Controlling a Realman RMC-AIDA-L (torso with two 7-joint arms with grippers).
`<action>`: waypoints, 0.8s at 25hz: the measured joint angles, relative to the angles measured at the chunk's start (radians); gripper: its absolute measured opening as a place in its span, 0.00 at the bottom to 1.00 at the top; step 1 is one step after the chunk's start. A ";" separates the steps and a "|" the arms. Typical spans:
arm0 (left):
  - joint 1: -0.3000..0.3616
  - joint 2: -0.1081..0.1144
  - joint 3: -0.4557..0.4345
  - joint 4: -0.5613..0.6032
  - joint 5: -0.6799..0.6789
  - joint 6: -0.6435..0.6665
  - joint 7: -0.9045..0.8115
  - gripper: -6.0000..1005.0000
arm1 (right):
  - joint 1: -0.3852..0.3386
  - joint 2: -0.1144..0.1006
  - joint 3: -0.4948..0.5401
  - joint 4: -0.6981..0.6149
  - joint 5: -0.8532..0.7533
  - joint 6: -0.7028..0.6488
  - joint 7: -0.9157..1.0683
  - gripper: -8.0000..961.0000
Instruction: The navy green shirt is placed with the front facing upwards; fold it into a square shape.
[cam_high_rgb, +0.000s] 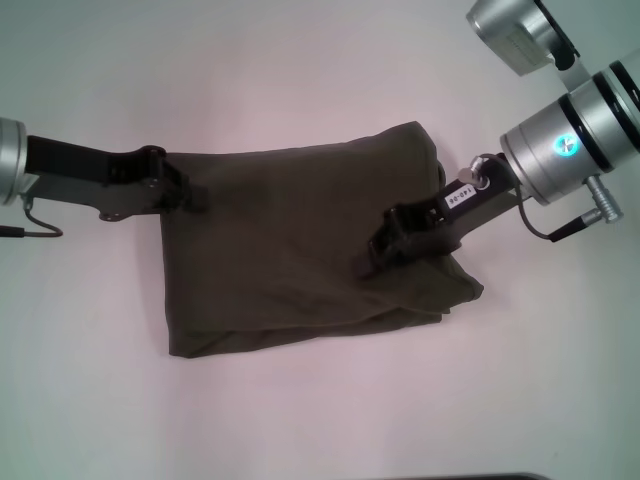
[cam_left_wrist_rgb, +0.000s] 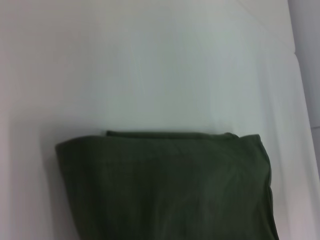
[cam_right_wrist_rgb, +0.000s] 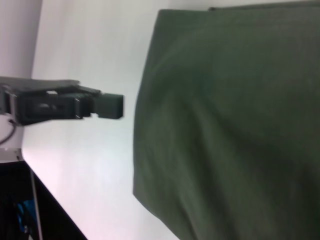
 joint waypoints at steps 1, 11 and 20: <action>0.000 0.000 0.001 0.001 0.000 0.000 0.000 0.02 | 0.002 0.001 0.000 0.004 0.008 0.001 0.000 0.01; 0.000 -0.033 0.020 0.004 0.006 0.072 0.020 0.02 | 0.041 0.003 -0.065 0.107 0.029 0.075 -0.008 0.01; 0.003 -0.050 0.155 0.027 0.015 0.063 0.008 0.02 | 0.029 -0.002 -0.077 0.104 0.018 0.078 -0.001 0.01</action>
